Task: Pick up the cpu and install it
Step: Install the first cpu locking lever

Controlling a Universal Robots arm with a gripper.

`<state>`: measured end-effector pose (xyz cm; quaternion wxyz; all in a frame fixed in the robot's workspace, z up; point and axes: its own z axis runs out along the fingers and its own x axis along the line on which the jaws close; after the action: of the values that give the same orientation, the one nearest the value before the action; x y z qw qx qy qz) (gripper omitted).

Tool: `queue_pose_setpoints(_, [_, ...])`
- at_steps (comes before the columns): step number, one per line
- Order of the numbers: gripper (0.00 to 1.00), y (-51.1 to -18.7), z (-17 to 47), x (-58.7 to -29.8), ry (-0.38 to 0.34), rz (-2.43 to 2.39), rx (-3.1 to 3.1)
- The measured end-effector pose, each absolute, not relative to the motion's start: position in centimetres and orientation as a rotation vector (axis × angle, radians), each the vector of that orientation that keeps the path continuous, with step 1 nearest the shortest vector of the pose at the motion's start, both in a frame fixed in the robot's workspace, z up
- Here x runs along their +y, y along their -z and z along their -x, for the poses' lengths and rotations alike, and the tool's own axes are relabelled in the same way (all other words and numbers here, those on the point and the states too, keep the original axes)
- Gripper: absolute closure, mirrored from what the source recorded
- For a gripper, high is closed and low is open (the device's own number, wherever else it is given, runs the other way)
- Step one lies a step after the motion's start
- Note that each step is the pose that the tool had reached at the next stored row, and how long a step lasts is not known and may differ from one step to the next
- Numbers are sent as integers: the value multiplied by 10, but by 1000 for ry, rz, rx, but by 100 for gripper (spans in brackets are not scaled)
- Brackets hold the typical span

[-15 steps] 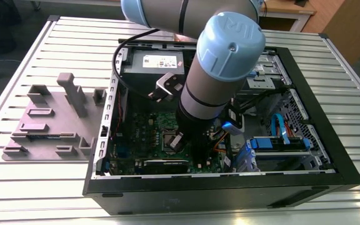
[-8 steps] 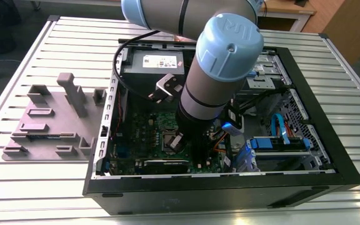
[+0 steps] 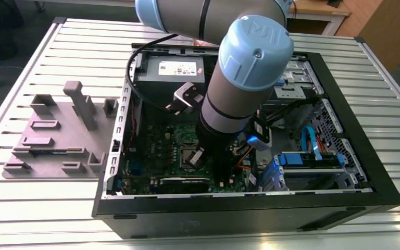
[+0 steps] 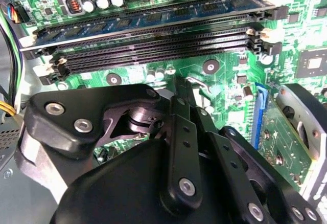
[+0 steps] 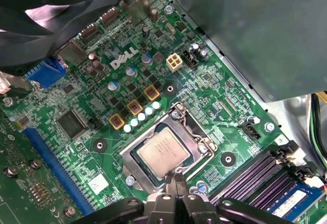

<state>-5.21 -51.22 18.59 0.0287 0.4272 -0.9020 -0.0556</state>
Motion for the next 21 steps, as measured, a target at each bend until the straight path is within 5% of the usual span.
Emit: queue_pose_setpoints(21, [89,-184,50,-513,187,-1372,-2772])
